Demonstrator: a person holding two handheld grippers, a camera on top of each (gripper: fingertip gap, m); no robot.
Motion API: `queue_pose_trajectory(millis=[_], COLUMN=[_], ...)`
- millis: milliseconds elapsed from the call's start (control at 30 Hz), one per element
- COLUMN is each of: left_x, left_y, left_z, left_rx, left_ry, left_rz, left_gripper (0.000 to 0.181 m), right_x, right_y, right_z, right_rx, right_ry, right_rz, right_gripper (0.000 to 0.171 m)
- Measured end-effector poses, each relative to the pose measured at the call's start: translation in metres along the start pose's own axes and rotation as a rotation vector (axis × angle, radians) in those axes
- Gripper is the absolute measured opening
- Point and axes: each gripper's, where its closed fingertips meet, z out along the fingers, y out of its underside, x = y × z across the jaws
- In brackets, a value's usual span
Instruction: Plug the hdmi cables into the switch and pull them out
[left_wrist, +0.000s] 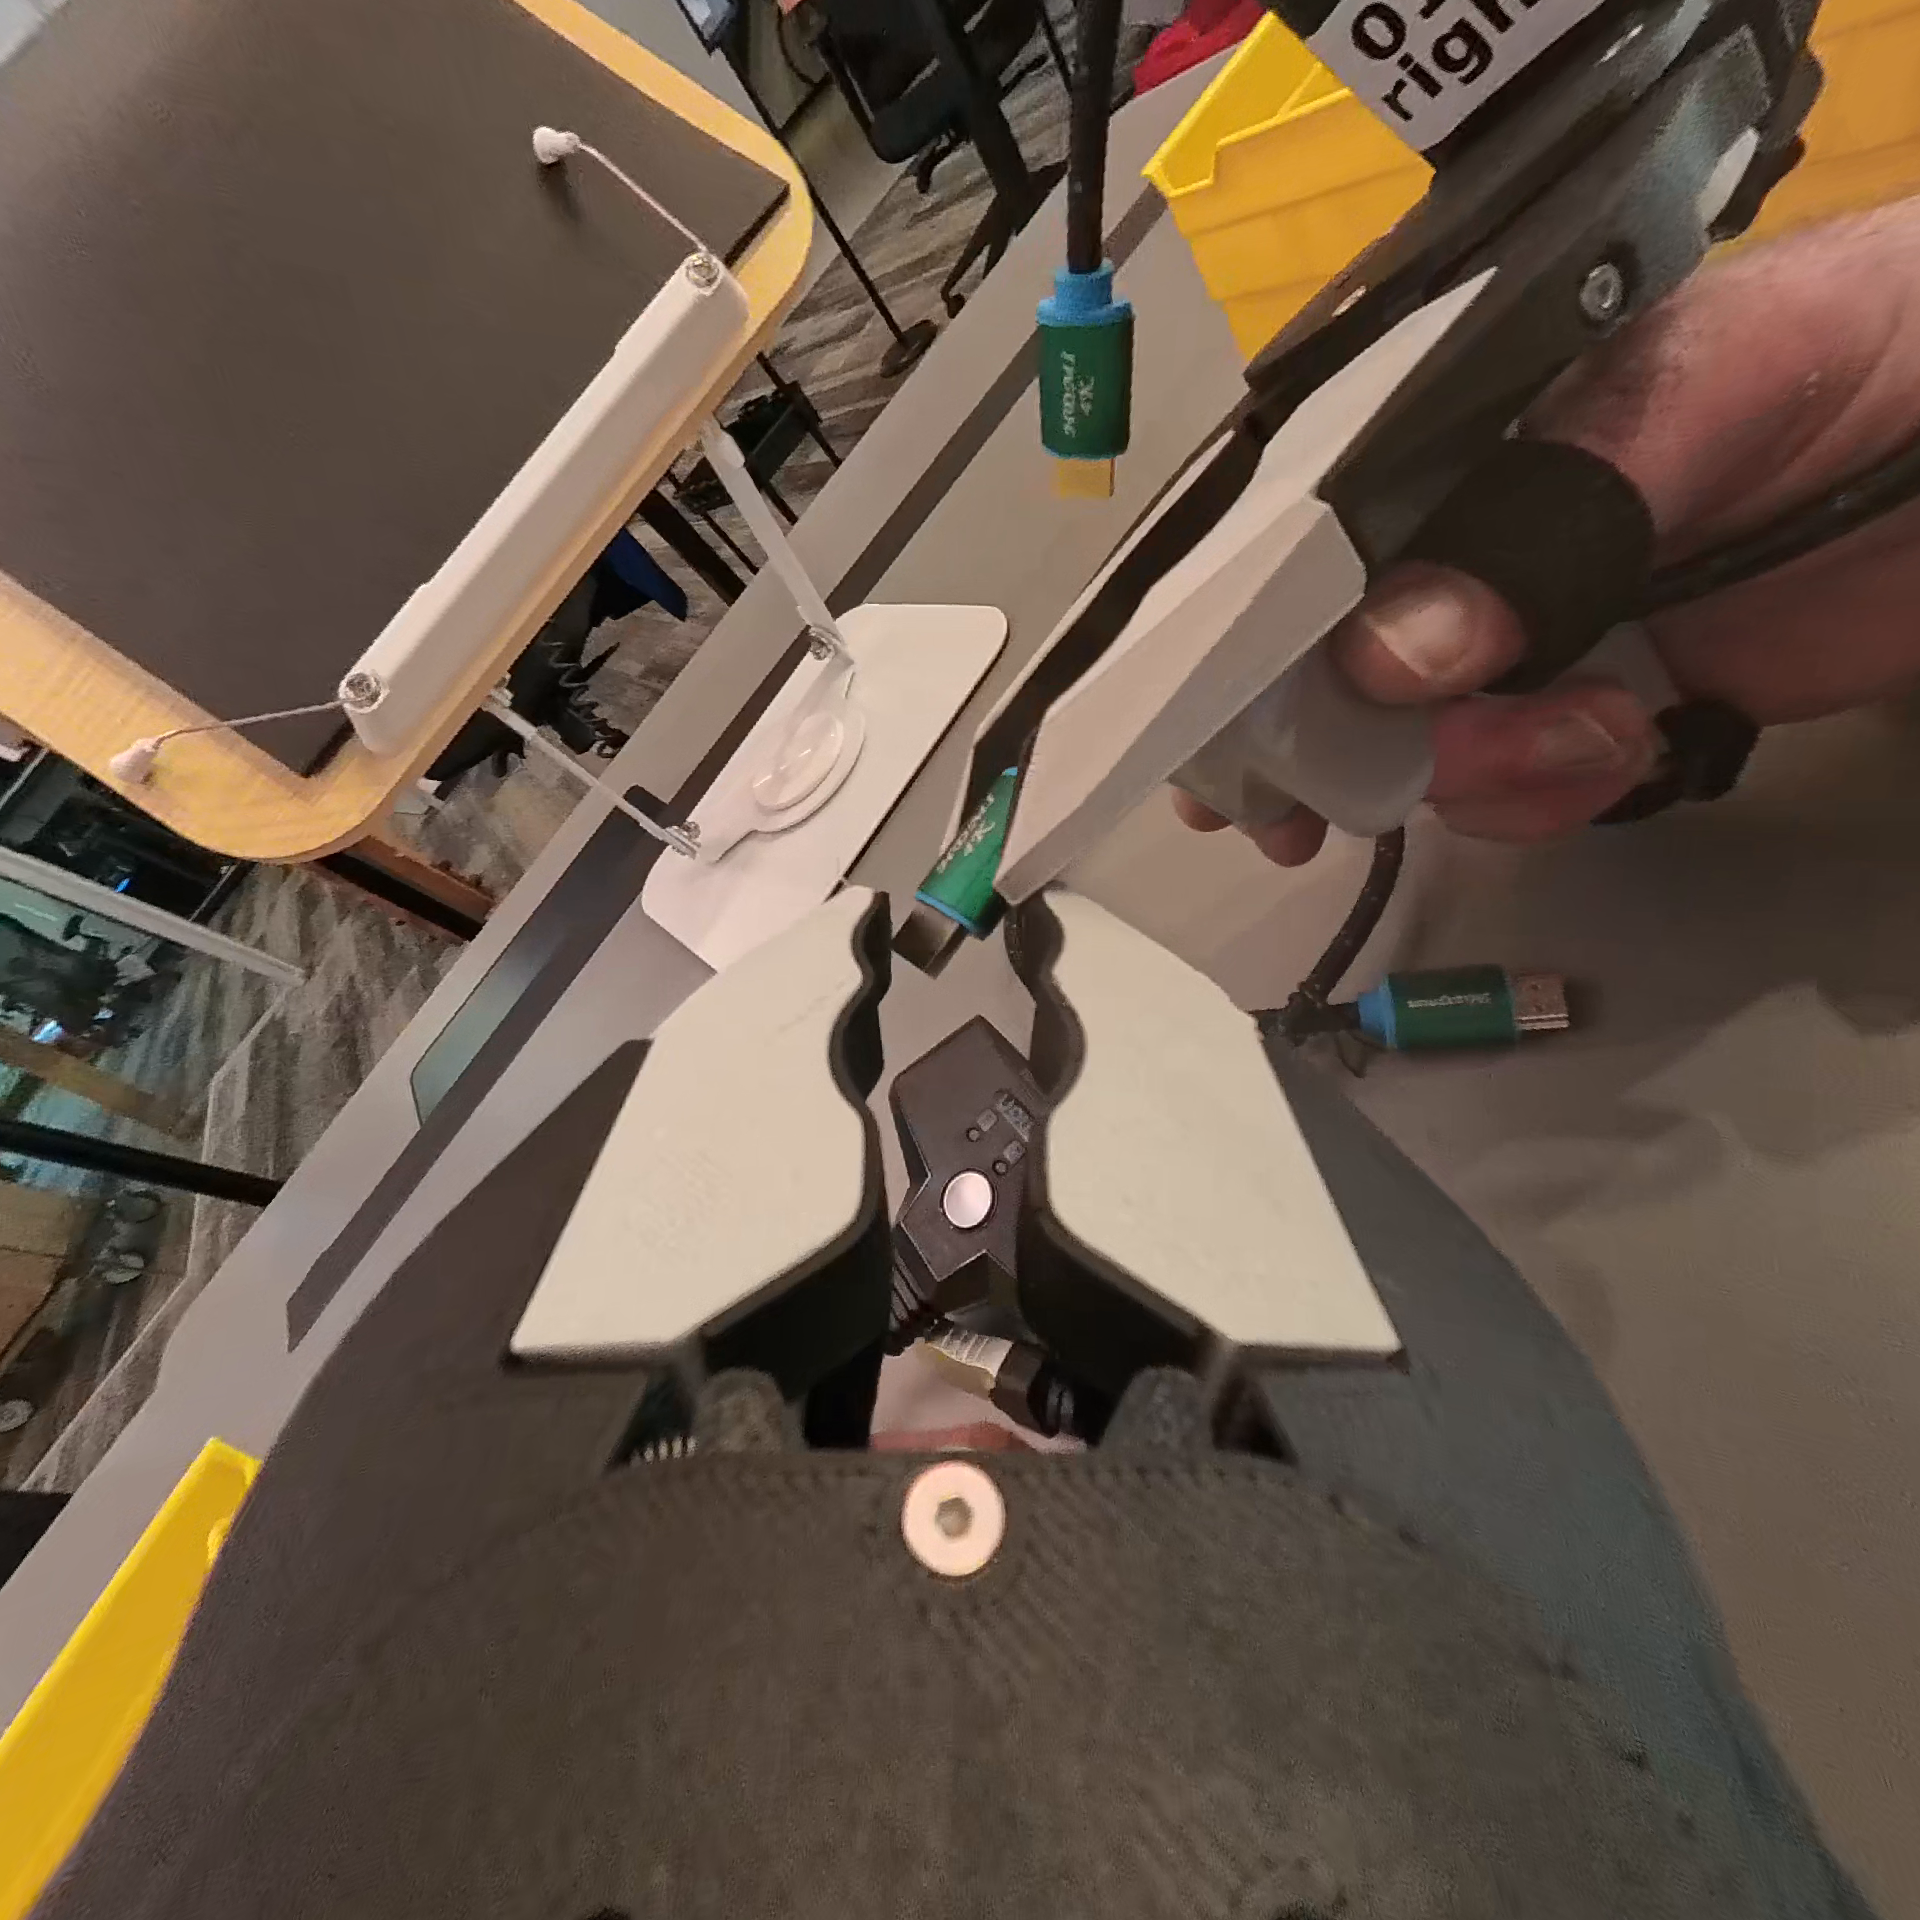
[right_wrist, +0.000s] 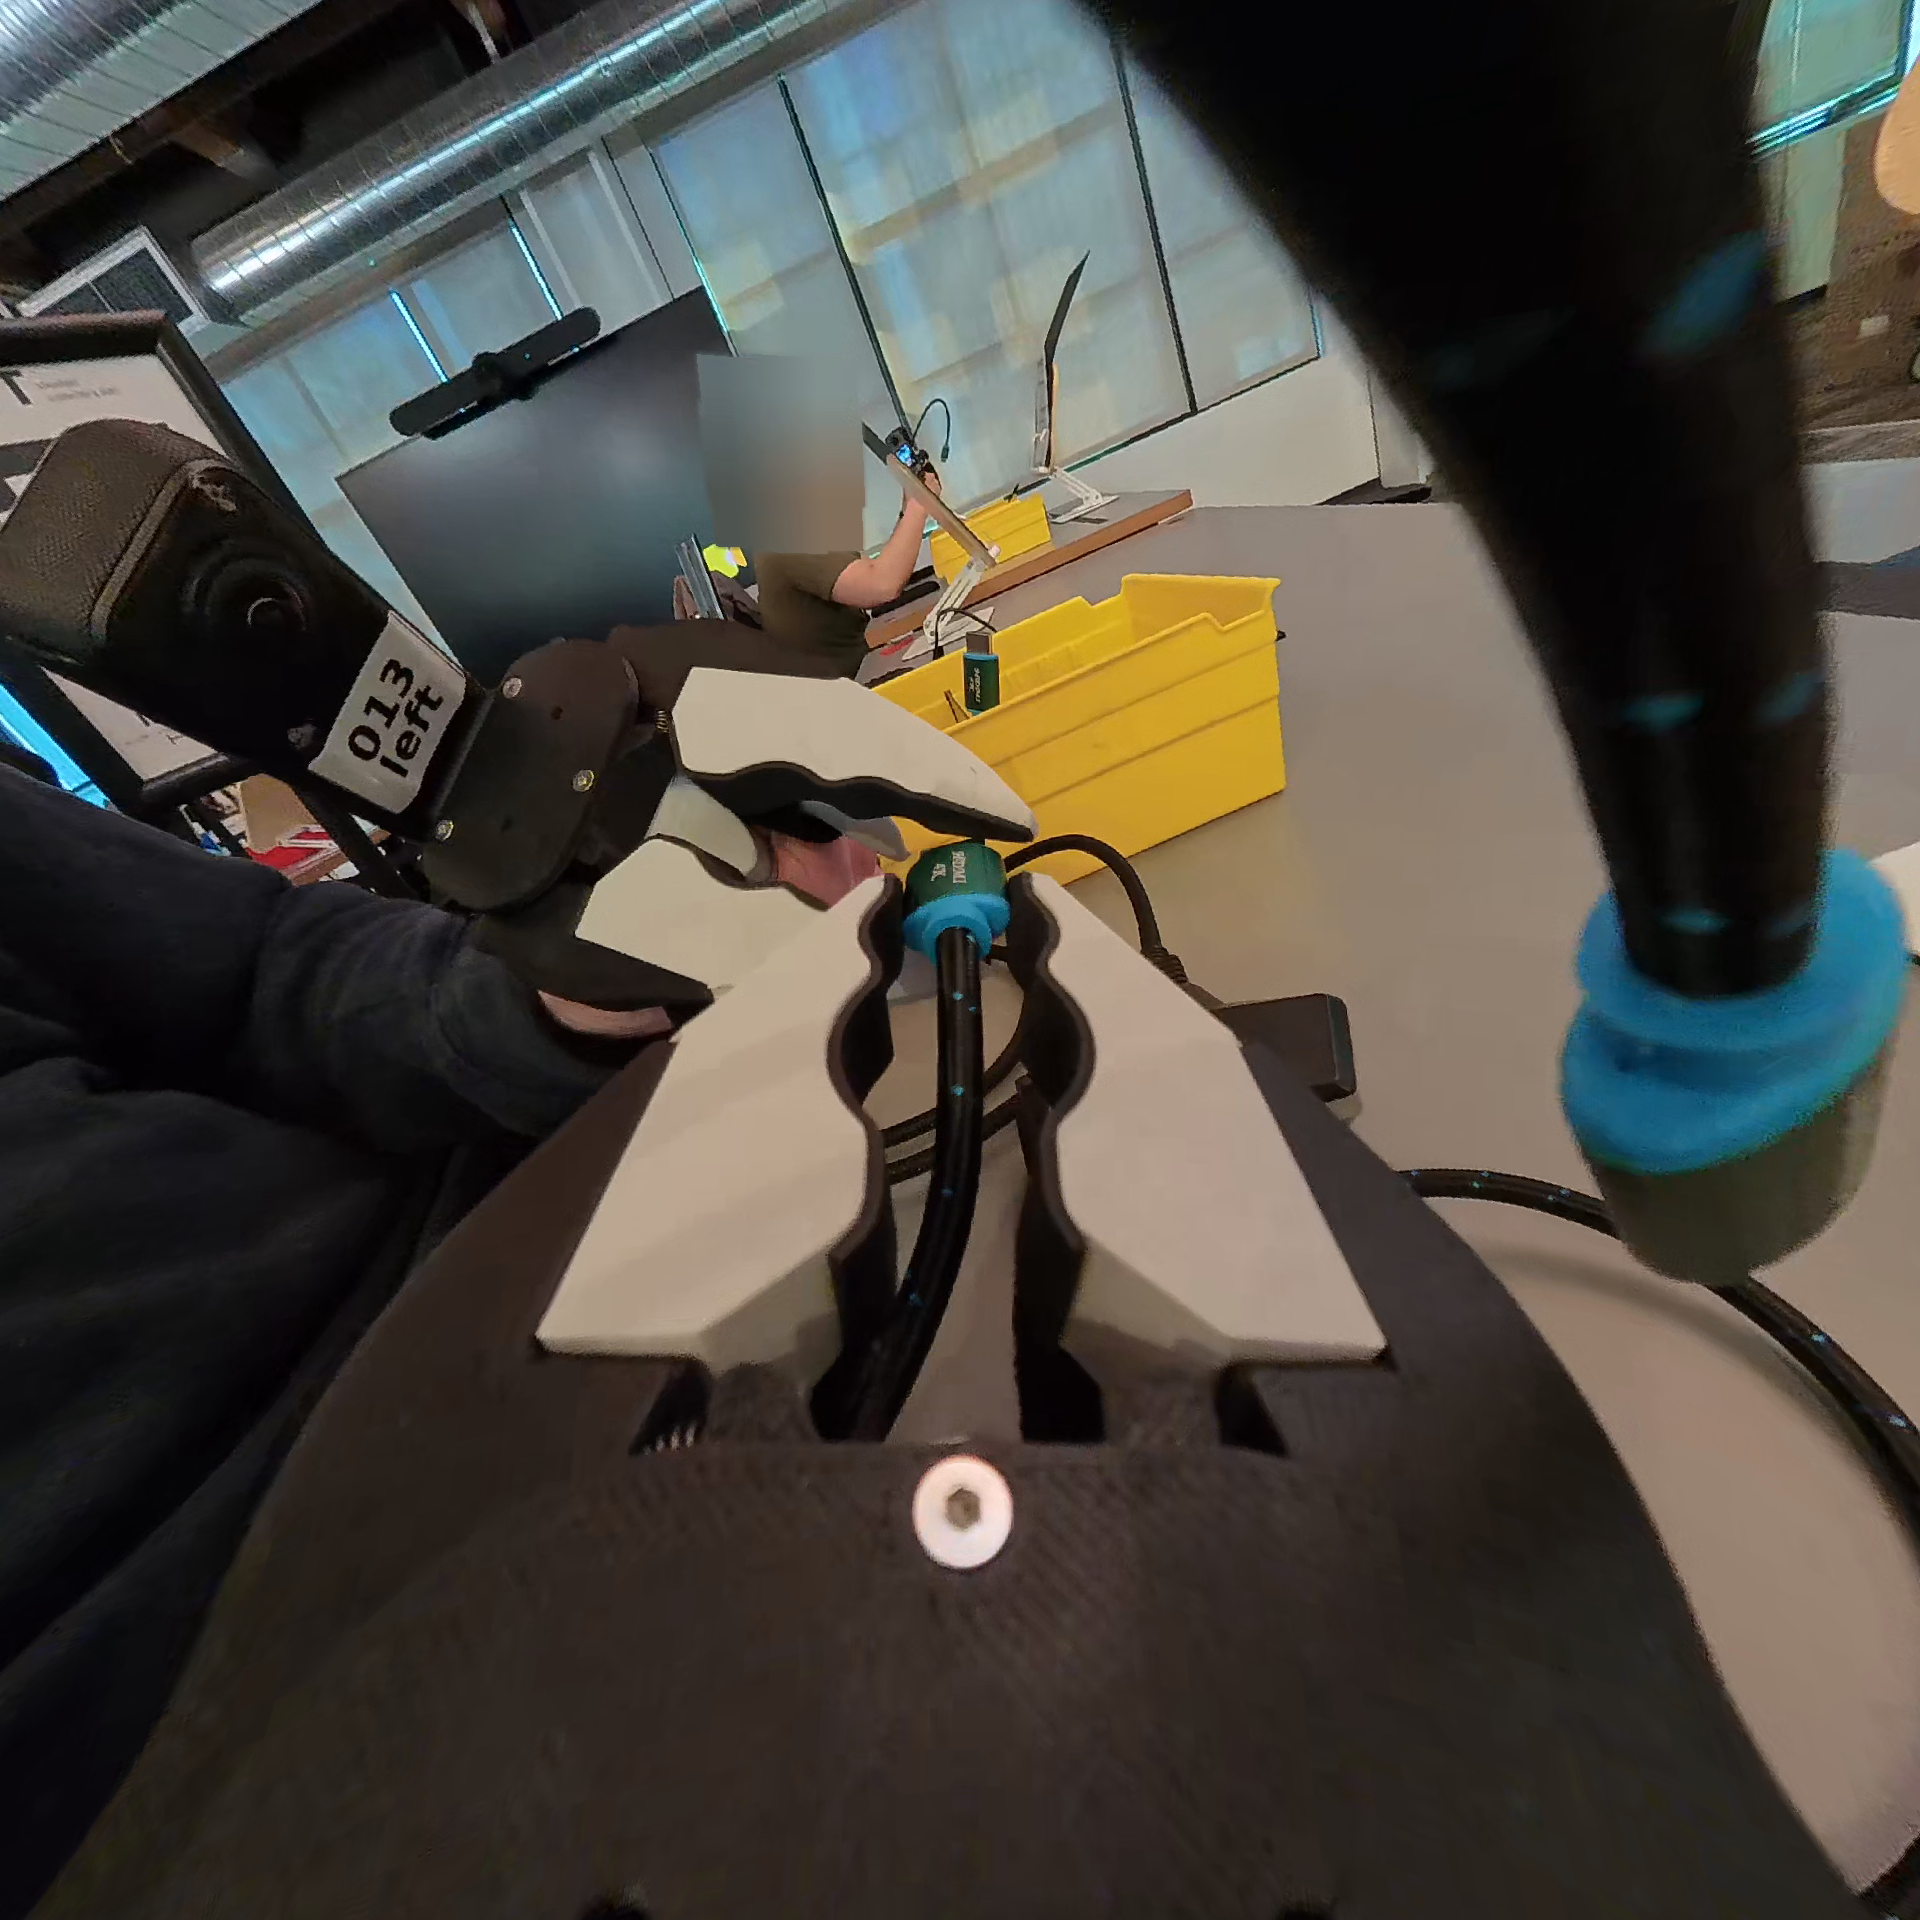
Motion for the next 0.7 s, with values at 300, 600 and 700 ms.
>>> queue_pose_trajectory(millis=[300,600,700], left_x=[0.001,-0.006,0.001], left_y=[0.014,0.064,0.087], left_z=[-0.005,0.009,0.017], left_rx=[-0.061,-0.286,-0.38], left_ry=[0.12,0.199,0.243], left_rz=[0.079,0.065,0.042], left_gripper=[0.038,0.092,0.114], right_x=[0.014,0.024,0.027], right_y=[-0.001,0.003,0.004], right_z=[-0.008,-0.013,-0.015], right_rx=[0.0,-0.027,-0.031], right_ry=[0.053,0.095,0.104], right_rz=[0.014,0.005,0.007], right_gripper=[0.017,0.017,0.017])
